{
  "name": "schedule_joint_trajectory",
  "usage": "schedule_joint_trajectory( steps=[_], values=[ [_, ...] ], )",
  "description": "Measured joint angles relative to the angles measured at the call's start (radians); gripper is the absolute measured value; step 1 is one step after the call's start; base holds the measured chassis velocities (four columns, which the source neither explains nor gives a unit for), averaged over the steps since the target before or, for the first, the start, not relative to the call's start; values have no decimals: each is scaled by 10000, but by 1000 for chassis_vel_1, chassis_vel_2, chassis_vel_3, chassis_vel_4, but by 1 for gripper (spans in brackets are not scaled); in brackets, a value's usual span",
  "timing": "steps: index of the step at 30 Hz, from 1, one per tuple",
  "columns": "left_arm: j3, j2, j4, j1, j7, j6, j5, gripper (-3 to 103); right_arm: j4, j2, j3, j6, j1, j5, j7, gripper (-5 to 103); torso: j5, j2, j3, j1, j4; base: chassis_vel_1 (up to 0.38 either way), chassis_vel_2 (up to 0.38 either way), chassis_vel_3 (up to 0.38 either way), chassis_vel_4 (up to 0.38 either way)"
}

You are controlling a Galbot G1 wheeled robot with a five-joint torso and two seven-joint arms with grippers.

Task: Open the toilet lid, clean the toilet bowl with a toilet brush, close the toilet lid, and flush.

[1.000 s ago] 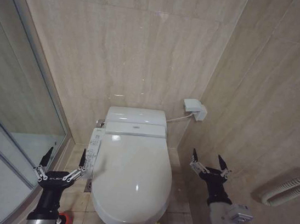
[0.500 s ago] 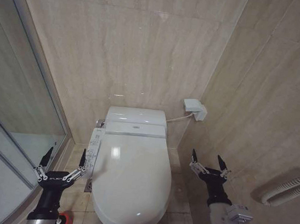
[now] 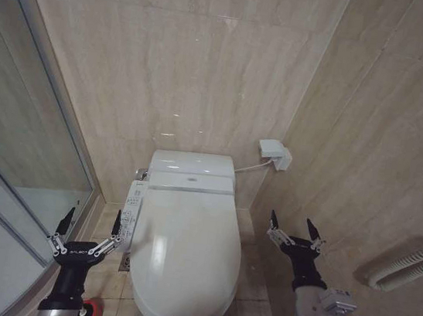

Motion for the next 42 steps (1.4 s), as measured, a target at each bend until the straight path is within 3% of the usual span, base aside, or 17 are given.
schedule_joint_trajectory(
  steps=[42],
  values=[
    [0, 0, 0, 0, 0, 0, 0, 100, -8, -1, -1, -1, 1, 6, 5, 100, 0, 0, 0, 0, 0, 0, 0, 0, 0]
  ],
)
